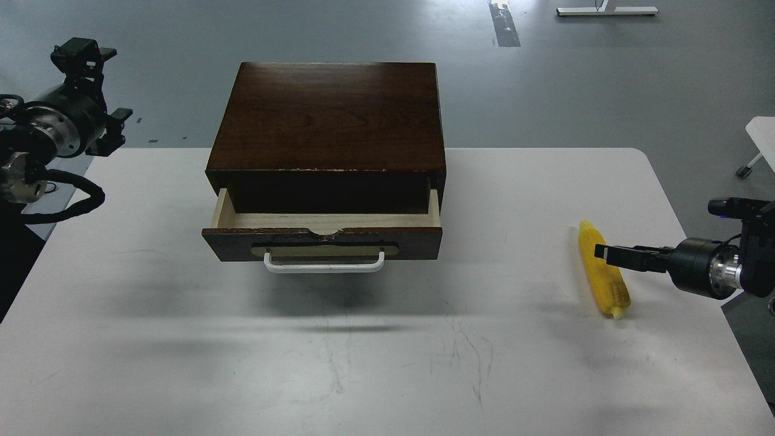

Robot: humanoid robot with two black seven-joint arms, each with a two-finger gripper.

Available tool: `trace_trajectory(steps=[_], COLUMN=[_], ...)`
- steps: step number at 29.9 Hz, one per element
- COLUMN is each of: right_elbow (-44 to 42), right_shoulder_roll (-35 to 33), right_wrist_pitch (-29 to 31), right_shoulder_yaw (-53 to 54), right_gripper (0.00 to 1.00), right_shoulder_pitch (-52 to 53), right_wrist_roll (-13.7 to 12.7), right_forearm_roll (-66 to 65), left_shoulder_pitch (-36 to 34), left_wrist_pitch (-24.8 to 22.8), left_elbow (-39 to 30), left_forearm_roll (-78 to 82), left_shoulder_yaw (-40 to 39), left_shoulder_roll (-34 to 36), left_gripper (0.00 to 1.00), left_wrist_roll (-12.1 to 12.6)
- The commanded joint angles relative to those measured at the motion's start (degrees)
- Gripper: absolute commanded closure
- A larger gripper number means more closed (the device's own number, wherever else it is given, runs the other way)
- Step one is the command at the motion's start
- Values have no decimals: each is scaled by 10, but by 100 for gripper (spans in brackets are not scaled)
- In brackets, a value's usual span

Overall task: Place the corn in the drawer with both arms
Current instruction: 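Lower the right gripper onto the yellow corn cob and grasp it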

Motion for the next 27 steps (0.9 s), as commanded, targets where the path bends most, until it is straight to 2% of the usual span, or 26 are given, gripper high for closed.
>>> trace_trajectory(steps=[1, 5, 11, 12, 13, 15, 17, 18, 19, 22, 24, 27], right_elbow=[-21, -39, -74, -82, -96, -106, -113, -113, -113, -112, -109, -105], right_shoulder_roll=[13, 38, 85, 89, 92, 96, 104, 107, 109, 113, 119, 126], right_wrist_pitch=[-2, -4, -23, -22, -23, -23, -25, -25, -26, -31, -39, -66], right_shoulder_yaw=[-3, -15, -22, -25, -35, -51, -74, -80, -80, -76, -76, -76], right_gripper=[10, 14, 14, 16, 30, 41, 60, 73, 77, 85, 85, 88], right_shoulder_pitch=[-4, -3, 3, 3, 3, 3, 3, 4, 6, 15, 24, 37], right_wrist_roll=[-1, -1, -1, -1, -1, 0, -2, -10, -16, -15, -14, 3], right_forearm_roll=[-16, -16, -16, -16, -16, -16, -16, -16, -16, -11, -8, -8], left_shoulder_pitch=[7, 9, 8, 7, 7, 7, 8, 9, 10, 14, 14, 14], left_wrist_pitch=[0, 2, 0, 1, 2, 3, 4, 4, 4, 4, 4, 4], left_elbow=[0, 0, -1, -1, 0, 0, 0, 0, 1, 1, 3, 5], left_forearm_roll=[1, 2, 6, 7, 7, 7, 8, 9, 9, 9, 9, 9], left_shoulder_yaw=[0, 0, 0, 0, 0, 0, 1, 3, 6, 8, 8, 8], left_shoulder_roll=[-1, 0, 8, 10, 9, 10, 9, 8, 7, 5, 3, 1], left_gripper=[1, 1, 1, 1, 1, 1, 1, 1, 1, 1, 1, 1], left_wrist_roll=[-1, -13, -14, -14, -14, -15, -16, -22, -33, -45, -45, -46])
